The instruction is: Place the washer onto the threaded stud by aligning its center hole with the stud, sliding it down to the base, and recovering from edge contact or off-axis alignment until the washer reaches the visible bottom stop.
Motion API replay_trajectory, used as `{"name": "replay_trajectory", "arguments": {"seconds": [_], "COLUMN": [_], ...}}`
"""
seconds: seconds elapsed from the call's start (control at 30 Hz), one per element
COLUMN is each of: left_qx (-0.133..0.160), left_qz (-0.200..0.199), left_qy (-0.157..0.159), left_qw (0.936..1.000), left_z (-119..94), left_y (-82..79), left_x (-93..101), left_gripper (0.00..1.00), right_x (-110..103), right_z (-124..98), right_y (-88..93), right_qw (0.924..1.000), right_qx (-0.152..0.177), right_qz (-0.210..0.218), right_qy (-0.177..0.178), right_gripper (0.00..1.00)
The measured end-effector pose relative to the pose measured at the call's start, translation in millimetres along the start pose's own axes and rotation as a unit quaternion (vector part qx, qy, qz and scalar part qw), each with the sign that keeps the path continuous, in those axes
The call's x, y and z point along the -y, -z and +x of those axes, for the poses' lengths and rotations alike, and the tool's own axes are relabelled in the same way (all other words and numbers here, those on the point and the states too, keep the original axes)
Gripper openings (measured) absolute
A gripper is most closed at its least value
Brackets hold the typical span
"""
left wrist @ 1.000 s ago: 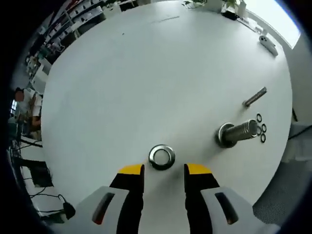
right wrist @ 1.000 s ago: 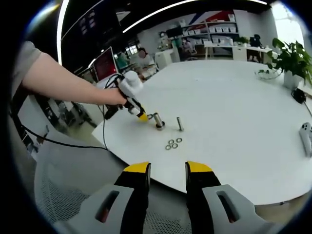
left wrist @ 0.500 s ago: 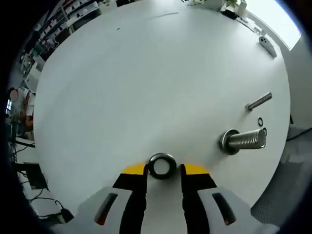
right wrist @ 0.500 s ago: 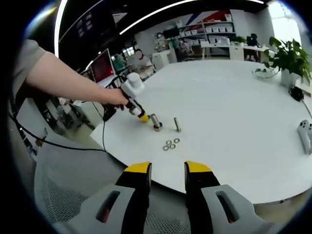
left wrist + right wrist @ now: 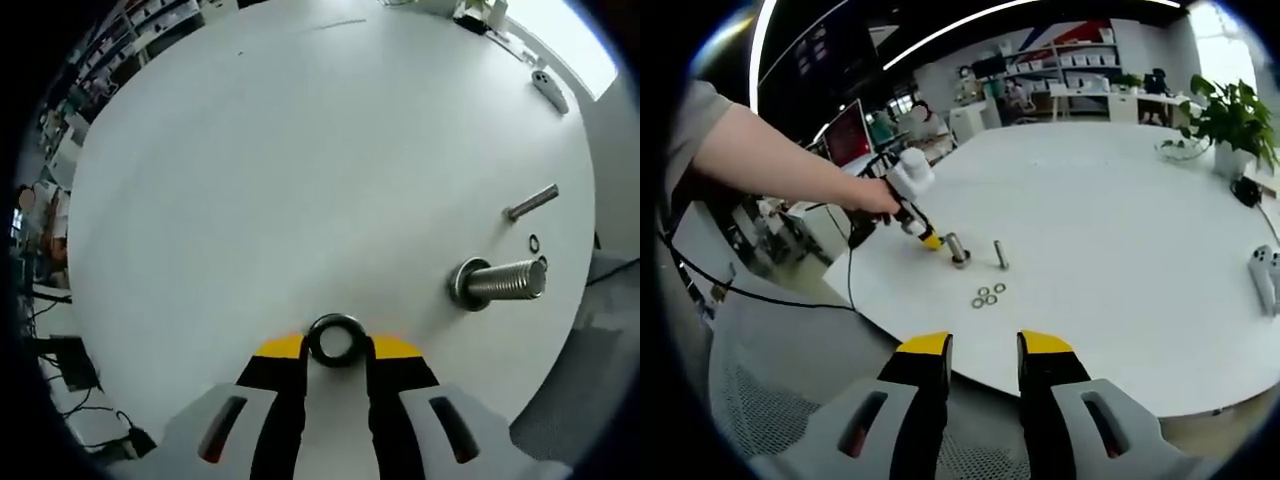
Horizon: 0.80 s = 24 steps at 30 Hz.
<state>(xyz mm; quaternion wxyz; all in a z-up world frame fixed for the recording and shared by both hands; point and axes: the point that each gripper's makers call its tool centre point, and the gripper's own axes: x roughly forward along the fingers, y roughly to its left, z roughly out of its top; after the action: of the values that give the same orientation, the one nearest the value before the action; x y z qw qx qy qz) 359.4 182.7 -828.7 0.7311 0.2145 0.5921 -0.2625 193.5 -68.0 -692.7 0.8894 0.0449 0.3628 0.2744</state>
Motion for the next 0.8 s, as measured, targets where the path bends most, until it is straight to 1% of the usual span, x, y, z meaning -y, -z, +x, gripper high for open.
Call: {"name": "replay_trajectory", "arguments": {"seconds": [0.03, 0.13, 0.17, 0.23, 0.27, 0.3, 0.33, 0.4, 0.47, 0.5, 0.6, 0.8], "left_qx": [-0.005, -0.025, -0.032, -0.040, -0.044, -0.048, -0.051, -0.047, -0.036, -0.033, -0.026, -0.031], "left_qz": [0.004, 0.026, 0.048, 0.057, 0.056, 0.056, 0.058, 0.070, 0.058, 0.059, 0.052, 0.039], "left_qy": [0.002, 0.006, 0.008, 0.012, 0.013, 0.014, 0.013, 0.008, 0.005, 0.006, 0.008, 0.004], "left_qw": [1.0000, 0.9993, 0.9983, 0.9975, 0.9974, 0.9972, 0.9969, 0.9964, 0.9977, 0.9977, 0.9983, 0.9987], "left_z": [0, -2, -2, -3, -4, -2, -3, -1, -1, 0, 2, 5], "left_y": [1.3, 10.2, 11.8, 16.6, 19.2, 19.4, 21.2, 21.9, 22.1, 21.5, 21.5, 21.1], "left_x": [0.4, 11.5, 10.3, 16.6, 17.4, 13.4, 14.7, 13.2, 12.3, 9.6, 9.1, 11.2], "left_gripper": [0.20, 0.20, 0.20, 0.20, 0.20, 0.20, 0.21, 0.21, 0.21, 0.21, 0.22, 0.24], "right_x": [0, 0, 0, 0, 0, 0, 0, -1, -1, -2, -2, -2], "right_z": [0, 0, 0, 0, 0, 0, 0, 0, 0, 0, 0, -1], "right_y": [-0.1, -0.5, -0.5, -0.5, -1.0, -1.3, -1.4, -1.9, -2.2, -2.0, -1.9, -1.8], "right_qw": [1.0000, 1.0000, 1.0000, 1.0000, 1.0000, 1.0000, 1.0000, 1.0000, 1.0000, 1.0000, 1.0000, 1.0000], "right_qx": [0.000, 0.001, 0.001, 0.001, 0.002, 0.003, 0.003, 0.005, 0.005, 0.004, 0.004, 0.005], "right_qz": [0.000, 0.000, 0.000, 0.000, 0.000, 0.001, 0.001, 0.000, 0.000, 0.000, -0.002, -0.001], "right_qy": [0.000, 0.000, 0.000, 0.000, 0.000, 0.000, 0.000, -0.001, -0.002, -0.003, -0.004, -0.004], "right_gripper": [0.28, 0.28, 0.28, 0.28, 0.28, 0.28, 0.28, 0.28, 0.28, 0.28, 0.28, 0.28]}}
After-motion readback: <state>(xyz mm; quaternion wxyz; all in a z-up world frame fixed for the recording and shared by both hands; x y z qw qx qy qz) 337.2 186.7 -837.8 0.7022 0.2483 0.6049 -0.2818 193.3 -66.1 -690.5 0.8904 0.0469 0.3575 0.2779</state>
